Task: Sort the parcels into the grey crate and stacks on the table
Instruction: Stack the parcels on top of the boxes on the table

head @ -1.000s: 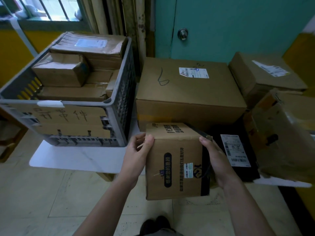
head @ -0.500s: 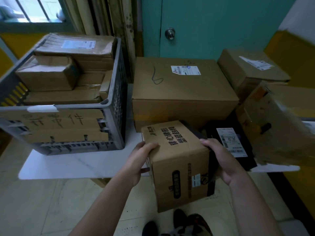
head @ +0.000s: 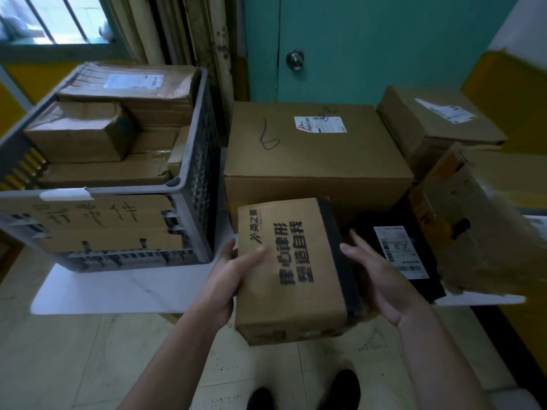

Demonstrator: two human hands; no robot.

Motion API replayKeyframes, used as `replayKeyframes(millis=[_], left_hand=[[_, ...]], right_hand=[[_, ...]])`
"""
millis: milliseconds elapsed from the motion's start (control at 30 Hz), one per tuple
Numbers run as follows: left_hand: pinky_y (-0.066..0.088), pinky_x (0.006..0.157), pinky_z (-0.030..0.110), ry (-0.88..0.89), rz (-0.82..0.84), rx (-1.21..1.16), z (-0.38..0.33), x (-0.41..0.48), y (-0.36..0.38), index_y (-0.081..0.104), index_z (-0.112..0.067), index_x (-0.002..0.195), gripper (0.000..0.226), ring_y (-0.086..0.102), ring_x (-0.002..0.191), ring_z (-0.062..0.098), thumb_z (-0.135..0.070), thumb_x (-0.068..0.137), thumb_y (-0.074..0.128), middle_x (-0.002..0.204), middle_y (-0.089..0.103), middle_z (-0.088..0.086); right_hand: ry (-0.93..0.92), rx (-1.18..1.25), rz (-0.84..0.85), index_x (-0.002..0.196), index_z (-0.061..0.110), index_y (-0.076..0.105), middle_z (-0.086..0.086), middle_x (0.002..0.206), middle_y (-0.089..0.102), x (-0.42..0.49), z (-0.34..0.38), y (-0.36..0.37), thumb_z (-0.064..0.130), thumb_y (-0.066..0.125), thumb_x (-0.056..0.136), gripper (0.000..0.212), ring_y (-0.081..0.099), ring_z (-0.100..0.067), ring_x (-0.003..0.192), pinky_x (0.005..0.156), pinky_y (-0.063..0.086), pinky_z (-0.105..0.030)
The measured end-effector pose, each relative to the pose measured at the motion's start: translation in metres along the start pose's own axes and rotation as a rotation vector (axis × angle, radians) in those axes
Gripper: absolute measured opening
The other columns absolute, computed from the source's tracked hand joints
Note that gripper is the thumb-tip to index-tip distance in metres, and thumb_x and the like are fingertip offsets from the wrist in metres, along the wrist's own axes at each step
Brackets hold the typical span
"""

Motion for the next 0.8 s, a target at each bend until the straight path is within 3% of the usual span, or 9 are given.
replayKeyframes(millis=[67, 133, 233, 400, 500, 633, 800], left_hand=[[0.056, 0.077, 0.033, 0.078, 0.025, 0.068, -0.009, -0.003, 0.004, 0.053, -0.031, 0.135, 0.048, 0.073, 0.097, 0.015, -0.031, 0.09, 0.07, 0.109, 0.075, -0.002], [0.055, 0.082, 0.033, 0.126, 0.001, 0.095, -0.014, -0.004, 0.004, 0.054, -0.031, 0.137, 0.047, 0.072, 0.098, 0.014, -0.034, 0.092, 0.067, 0.111, 0.075, -0.001], [0.054, 0.084, 0.033, 0.169, -0.017, 0.078, -0.018, -0.003, 0.002, 0.055, -0.033, 0.136, 0.042, 0.071, 0.1, 0.013, -0.034, 0.094, 0.063, 0.115, 0.073, 0.001], [0.052, 0.083, 0.028, 0.196, -0.031, 0.05, -0.02, -0.005, 0.005, 0.057, -0.025, 0.131, 0.051, 0.067, 0.11, 0.017, -0.051, 0.087, 0.06, 0.12, 0.07, 0.002], [0.052, 0.084, 0.029, 0.211, -0.085, 0.034, -0.021, -0.006, 0.004, 0.053, -0.018, 0.126, 0.06, 0.064, 0.11, 0.016, -0.057, 0.08, 0.06, 0.12, 0.066, 0.002], [0.051, 0.095, 0.032, 0.226, -0.081, 0.026, -0.019, -0.004, 0.006, 0.05, -0.025, 0.122, 0.057, 0.06, 0.119, 0.015, -0.055, 0.075, 0.064, 0.127, 0.061, 0.0], [0.055, 0.082, 0.024, 0.268, -0.032, 0.035, -0.021, -0.008, 0.008, 0.048, -0.021, 0.129, 0.061, 0.064, 0.112, 0.012, -0.046, 0.077, 0.066, 0.125, 0.063, 0.001]], right_hand=[[-0.04, -0.058, -0.028, 0.148, 0.042, 0.037, 0.007, 0.136, 0.057, 0.004, 0.005, 0.004, 0.064, 0.076, 0.066, 0.093, 0.052, -0.018, 0.125, 0.108, 0.041, -0.049], [-0.071, -0.068, -0.062, 0.143, 0.039, 0.046, 0.007, 0.125, 0.063, 0.006, 0.007, 0.008, 0.055, 0.072, 0.072, 0.077, 0.058, -0.015, 0.113, 0.101, 0.047, -0.045], [-0.089, -0.035, -0.067, 0.138, 0.042, 0.051, 0.009, 0.125, 0.065, 0.008, 0.009, 0.009, 0.055, 0.076, 0.068, 0.076, 0.061, -0.016, 0.114, 0.101, 0.049, -0.049], [-0.118, -0.033, -0.05, 0.127, 0.043, 0.056, 0.008, 0.123, 0.067, 0.009, 0.007, 0.004, 0.037, 0.074, 0.083, 0.048, 0.063, -0.014, 0.111, 0.098, 0.051, -0.044], [-0.125, 0.005, -0.095, 0.12, 0.036, 0.059, 0.005, 0.118, 0.068, 0.007, 0.003, 0.0, 0.036, 0.077, 0.078, 0.046, 0.064, -0.018, 0.111, 0.099, 0.05, -0.05], [-0.157, 0.031, -0.137, 0.113, 0.027, 0.061, 0.004, 0.113, 0.07, 0.004, 0.005, -0.003, 0.046, 0.08, 0.067, 0.053, 0.064, -0.019, 0.111, 0.102, 0.048, -0.052], [-0.166, 0.072, -0.137, 0.114, 0.025, 0.061, 0.003, 0.112, 0.071, 0.006, 0.002, -0.006, 0.051, 0.081, 0.066, 0.057, 0.064, -0.02, 0.112, 0.103, 0.048, -0.053]])
Point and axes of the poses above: each hand's wrist, its own x-axis towards the middle knuckle, its own y-axis out of the palm, z = x × y, the point moved 9 cm from there along x, towards the middle knuckle
